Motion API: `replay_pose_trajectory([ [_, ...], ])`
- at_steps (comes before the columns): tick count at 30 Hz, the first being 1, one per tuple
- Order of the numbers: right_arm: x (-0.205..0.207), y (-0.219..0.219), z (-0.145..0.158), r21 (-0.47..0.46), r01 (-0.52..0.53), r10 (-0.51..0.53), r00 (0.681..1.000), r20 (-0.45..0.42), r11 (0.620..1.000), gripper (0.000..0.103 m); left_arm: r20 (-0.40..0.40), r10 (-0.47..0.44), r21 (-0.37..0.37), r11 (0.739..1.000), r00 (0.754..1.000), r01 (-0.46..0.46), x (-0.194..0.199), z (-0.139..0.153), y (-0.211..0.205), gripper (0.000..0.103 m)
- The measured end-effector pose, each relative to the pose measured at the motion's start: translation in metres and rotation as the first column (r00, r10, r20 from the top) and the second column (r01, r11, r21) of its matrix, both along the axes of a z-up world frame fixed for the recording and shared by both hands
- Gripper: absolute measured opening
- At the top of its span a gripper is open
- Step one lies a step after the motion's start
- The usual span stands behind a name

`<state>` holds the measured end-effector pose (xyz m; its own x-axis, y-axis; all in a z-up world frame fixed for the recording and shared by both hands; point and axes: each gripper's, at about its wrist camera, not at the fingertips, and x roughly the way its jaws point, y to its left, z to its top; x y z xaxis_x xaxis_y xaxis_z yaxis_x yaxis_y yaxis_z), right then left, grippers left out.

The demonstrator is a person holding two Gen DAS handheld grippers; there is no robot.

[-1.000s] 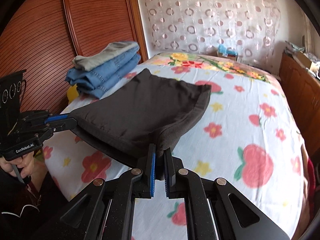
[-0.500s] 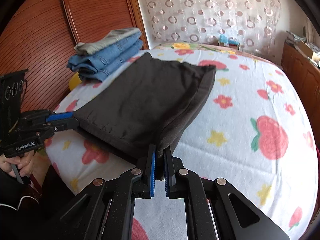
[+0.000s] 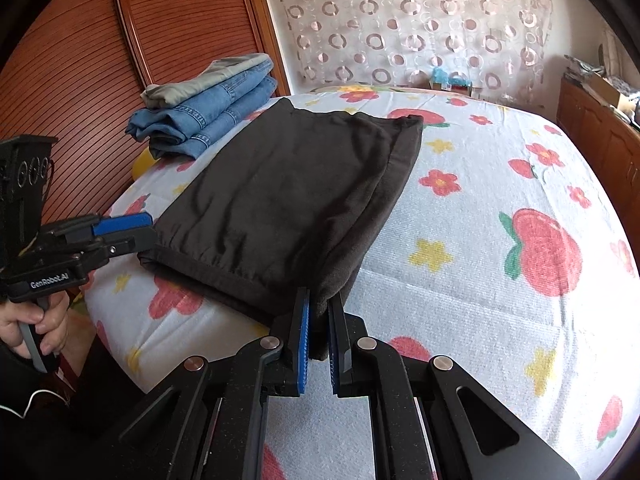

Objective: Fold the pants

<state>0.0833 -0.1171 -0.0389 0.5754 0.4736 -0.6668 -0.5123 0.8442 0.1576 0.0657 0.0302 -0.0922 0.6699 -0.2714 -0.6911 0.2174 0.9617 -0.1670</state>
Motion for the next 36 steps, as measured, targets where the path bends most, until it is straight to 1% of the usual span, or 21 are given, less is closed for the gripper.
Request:
replay_pose_trajectory([
  [6,-0.002,-0.003,-0.002,0.012,0.006,-0.006,1.0,-0.003,1.0,0.007,-0.03,0.008,-0.009,1.0,1.0,-0.008,0.0,-0.011,-0.002,0.037],
  [12,-0.002,-0.004,-0.001,0.014,0.008,-0.008,1.0,-0.007,1.0,0.007,-0.023,0.017,-0.029,0.999,1.0,-0.018,-0.004,-0.013,-0.002,0.037],
  [13,-0.002,-0.004,-0.001,0.015,0.008,-0.008,1.0,-0.008,1.0,0.007,-0.018,0.014,-0.029,0.999,1.0,-0.014,-0.005,-0.013,-0.002,0.034],
  [14,-0.002,-0.005,-0.001,0.016,0.008,-0.008,1.0,-0.009,1.0,0.007,-0.015,-0.002,-0.042,0.999,1.0,0.001,-0.006,-0.013,-0.002,0.025],
  [16,-0.002,-0.005,0.0,0.019,0.009,-0.008,1.0,-0.013,1.0,0.007,-0.008,-0.014,-0.044,0.999,1.0,0.013,-0.008,-0.013,-0.005,0.019],
  [19,-0.001,-0.006,0.0,0.024,0.008,-0.008,1.0,-0.021,1.0,0.007,0.002,-0.02,-0.038,0.999,1.0,0.02,-0.009,-0.011,-0.006,0.014],
  [22,-0.001,-0.006,0.001,0.027,-0.002,0.002,1.0,-0.024,1.0,0.008,0.013,-0.024,-0.052,0.998,1.0,0.024,-0.01,-0.006,-0.005,0.012],
  [27,-0.007,-0.003,0.008,0.03,-0.028,0.028,1.0,-0.001,0.999,0.007,0.056,-0.031,-0.064,0.997,0.998,0.034,-0.015,0.013,-0.002,0.012],
  [30,-0.011,-0.004,0.017,0.039,-0.035,0.034,0.999,0.02,0.999,0.007,0.088,-0.041,-0.062,0.997,0.995,0.047,-0.018,0.027,-0.001,0.011],
  [36,-0.021,-0.013,0.038,0.071,-0.032,0.027,0.998,0.063,0.997,0.007,0.137,-0.055,-0.084,0.994,0.989,0.067,-0.026,0.052,0.001,0.011],
])
